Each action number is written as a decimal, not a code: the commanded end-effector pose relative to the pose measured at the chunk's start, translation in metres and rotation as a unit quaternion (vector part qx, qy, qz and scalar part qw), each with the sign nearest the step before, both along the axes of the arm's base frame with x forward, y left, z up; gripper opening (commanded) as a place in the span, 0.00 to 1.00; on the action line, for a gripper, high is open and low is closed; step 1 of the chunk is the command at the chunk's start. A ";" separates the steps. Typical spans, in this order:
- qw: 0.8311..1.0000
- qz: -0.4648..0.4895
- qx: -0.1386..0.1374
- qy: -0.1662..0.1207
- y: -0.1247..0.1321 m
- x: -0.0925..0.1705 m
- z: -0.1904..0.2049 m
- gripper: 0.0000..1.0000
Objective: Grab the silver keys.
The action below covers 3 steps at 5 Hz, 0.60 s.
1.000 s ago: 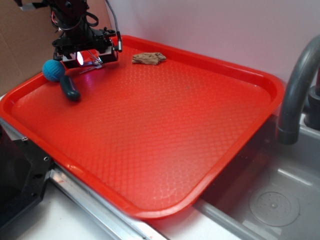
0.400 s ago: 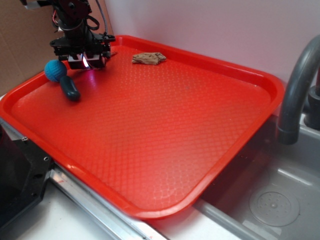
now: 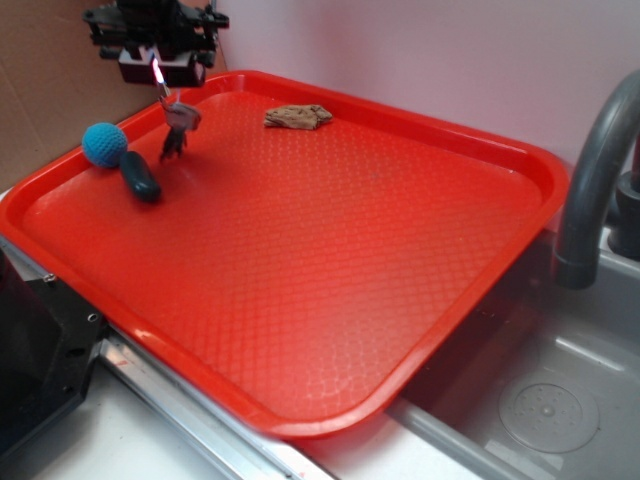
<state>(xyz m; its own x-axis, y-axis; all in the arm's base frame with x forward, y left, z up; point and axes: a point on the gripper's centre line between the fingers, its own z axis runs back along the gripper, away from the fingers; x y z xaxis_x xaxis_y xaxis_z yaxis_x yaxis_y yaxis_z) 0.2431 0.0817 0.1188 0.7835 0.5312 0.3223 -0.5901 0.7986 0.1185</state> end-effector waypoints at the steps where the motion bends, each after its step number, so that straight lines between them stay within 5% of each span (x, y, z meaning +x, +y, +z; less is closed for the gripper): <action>1: 0.983 -0.166 -0.023 0.070 -0.073 0.004 0.071 0.00; 2: 0.971 -0.216 -0.017 0.100 -0.106 0.000 0.074 0.00; 3: 0.967 -0.228 -0.036 0.111 -0.108 -0.012 0.077 0.00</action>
<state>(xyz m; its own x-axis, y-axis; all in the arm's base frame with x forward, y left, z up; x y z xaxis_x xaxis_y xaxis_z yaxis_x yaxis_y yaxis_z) 0.2300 -0.0361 0.1759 0.9903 0.1302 0.0482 -0.1363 0.9778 0.1592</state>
